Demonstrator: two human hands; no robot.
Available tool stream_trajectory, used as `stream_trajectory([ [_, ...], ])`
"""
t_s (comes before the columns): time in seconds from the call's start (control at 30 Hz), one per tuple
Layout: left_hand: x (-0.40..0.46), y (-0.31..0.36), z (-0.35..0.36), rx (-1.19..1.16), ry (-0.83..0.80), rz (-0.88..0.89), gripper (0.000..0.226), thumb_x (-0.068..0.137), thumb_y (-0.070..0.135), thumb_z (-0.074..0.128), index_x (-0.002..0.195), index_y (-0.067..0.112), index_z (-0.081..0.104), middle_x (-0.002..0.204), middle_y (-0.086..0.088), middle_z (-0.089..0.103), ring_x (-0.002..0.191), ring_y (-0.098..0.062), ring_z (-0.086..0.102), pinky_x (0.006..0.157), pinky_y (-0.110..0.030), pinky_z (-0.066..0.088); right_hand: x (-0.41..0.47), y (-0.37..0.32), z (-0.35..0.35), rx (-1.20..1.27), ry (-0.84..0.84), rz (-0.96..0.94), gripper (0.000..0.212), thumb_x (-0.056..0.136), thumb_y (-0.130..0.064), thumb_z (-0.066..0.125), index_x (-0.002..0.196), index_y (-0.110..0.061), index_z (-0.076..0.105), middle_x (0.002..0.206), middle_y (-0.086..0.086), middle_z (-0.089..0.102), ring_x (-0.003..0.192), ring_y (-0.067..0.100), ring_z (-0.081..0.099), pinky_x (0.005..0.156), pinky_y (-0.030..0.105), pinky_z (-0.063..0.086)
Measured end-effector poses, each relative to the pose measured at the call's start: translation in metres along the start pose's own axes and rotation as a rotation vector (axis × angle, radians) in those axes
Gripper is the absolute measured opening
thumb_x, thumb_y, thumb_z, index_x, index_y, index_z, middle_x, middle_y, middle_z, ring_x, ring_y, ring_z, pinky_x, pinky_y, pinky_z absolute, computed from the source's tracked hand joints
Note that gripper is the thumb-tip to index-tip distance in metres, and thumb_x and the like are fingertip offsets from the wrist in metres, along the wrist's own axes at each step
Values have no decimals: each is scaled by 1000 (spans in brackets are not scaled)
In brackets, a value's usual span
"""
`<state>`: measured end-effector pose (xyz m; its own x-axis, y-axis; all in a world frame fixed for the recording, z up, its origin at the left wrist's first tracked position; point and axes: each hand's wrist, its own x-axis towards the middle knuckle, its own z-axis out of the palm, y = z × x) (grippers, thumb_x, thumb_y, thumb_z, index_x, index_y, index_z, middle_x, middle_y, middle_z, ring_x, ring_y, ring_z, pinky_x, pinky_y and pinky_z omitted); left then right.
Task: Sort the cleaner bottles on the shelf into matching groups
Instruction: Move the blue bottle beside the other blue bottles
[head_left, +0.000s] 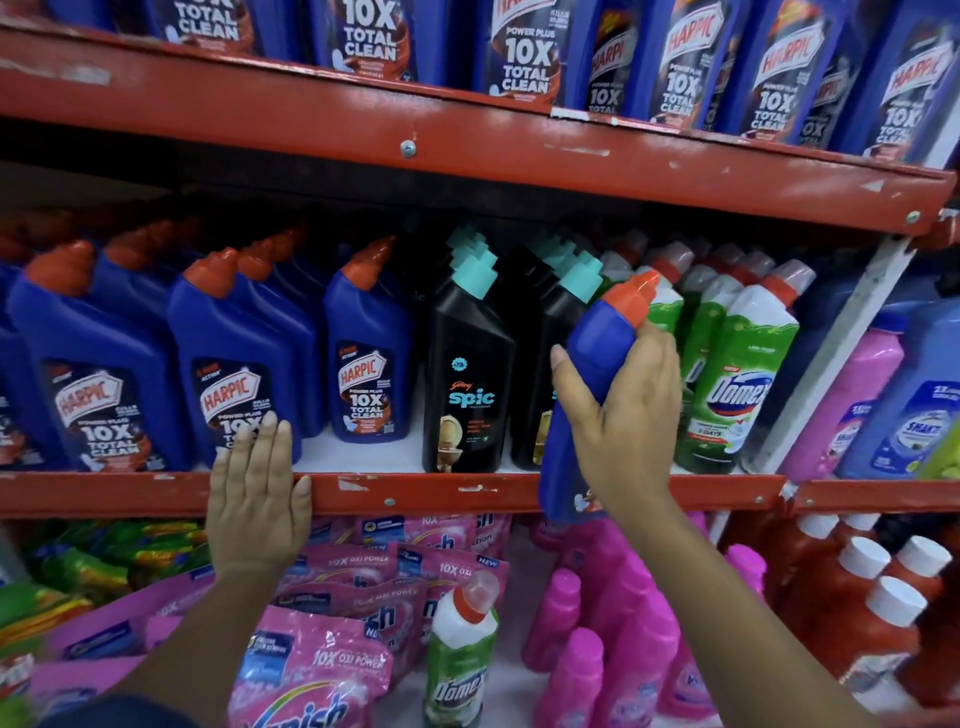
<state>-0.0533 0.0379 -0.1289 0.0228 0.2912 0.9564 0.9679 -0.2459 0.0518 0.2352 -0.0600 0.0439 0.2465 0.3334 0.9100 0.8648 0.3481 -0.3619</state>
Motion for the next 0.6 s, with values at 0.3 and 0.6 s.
stream_trajectory([
  [0.3,-1,-2,3,-10,7,17,55,104,35,17,153,11,17,161,4,5,148,-16,9,120,-37,8,-14,-94,50,292,-120,58,50,87,-47,60,102,0,53,94,12,55,91,32,54,81,46,44],
  [0.6,-2,-8,6,18,16,31,55,104,36,16,153,10,14,161,0,8,147,-18,13,120,-37,12,-6,-134,127,387,-228,200,56,81,-46,72,107,0,51,106,14,56,103,32,52,92,42,36],
])
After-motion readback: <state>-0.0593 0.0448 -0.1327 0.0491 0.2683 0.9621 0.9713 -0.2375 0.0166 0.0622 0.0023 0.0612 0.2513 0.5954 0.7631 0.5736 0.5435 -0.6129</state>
